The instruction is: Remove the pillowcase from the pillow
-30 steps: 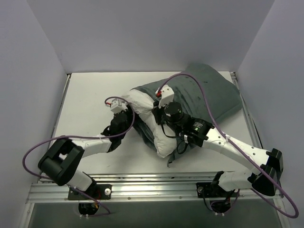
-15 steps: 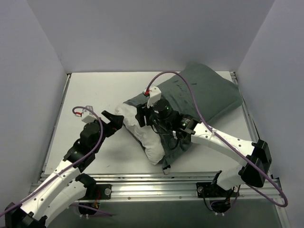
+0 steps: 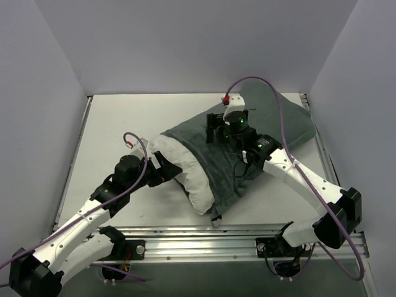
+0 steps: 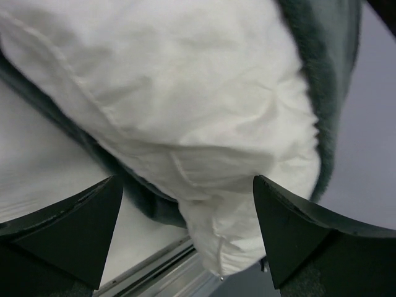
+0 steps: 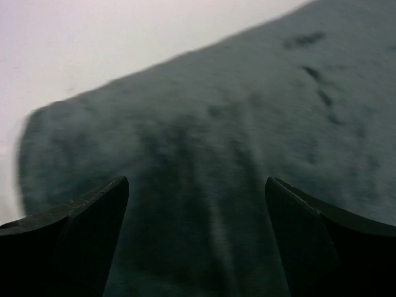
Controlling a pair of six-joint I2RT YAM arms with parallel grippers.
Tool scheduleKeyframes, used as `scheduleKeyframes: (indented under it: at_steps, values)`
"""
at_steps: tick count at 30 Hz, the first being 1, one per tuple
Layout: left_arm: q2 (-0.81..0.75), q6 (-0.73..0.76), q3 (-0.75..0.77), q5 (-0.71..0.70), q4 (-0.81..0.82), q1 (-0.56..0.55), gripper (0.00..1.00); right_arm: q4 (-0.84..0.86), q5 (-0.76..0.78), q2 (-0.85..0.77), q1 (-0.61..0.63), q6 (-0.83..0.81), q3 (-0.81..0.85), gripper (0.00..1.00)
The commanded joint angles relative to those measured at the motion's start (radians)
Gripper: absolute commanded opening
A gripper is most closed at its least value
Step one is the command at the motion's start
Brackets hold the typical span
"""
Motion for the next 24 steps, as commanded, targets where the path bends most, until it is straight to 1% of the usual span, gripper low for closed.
scheduleKeyframes:
  at_steps: [1,4,8,11,12,15,16,18,22,24]
  values:
    - [0.018,0.021,0.114,0.128,0.125,-0.036,0.94,-0.049,0.011,-0.058,-0.094,0.050,-0.081,0.87]
    - [0.021,0.047,0.154,0.133,0.125,-0.065,0.94,-0.032,-0.037,-0.059,-0.141,0.063,-0.138,0.87]
    - [0.047,0.058,0.157,0.095,0.112,-0.084,0.94,0.010,-0.072,-0.041,-0.155,0.068,-0.181,0.87]
    - [0.101,0.017,0.140,0.079,0.153,-0.097,0.94,0.031,-0.094,-0.024,-0.157,0.067,-0.186,0.87]
    - [0.134,0.009,0.139,0.073,0.190,-0.110,0.94,0.043,-0.100,-0.021,-0.157,0.060,-0.187,0.87]
    - [0.208,0.009,0.165,0.040,0.171,-0.127,0.94,0.050,-0.113,-0.010,-0.157,0.047,-0.183,0.87]
    - [0.223,0.013,0.171,0.026,0.127,-0.142,0.94,0.053,-0.118,-0.007,-0.157,0.039,-0.183,0.87]
    - [0.256,0.027,0.174,-0.010,0.144,-0.153,0.94,0.060,-0.132,0.001,-0.158,0.034,-0.184,0.87]
    - [0.302,0.030,0.175,-0.019,0.193,-0.165,0.94,0.071,-0.161,0.002,-0.155,0.028,-0.192,0.87]
    - [0.323,0.036,0.175,-0.020,0.205,-0.170,0.99,0.070,-0.179,0.002,-0.154,0.022,-0.190,0.87]
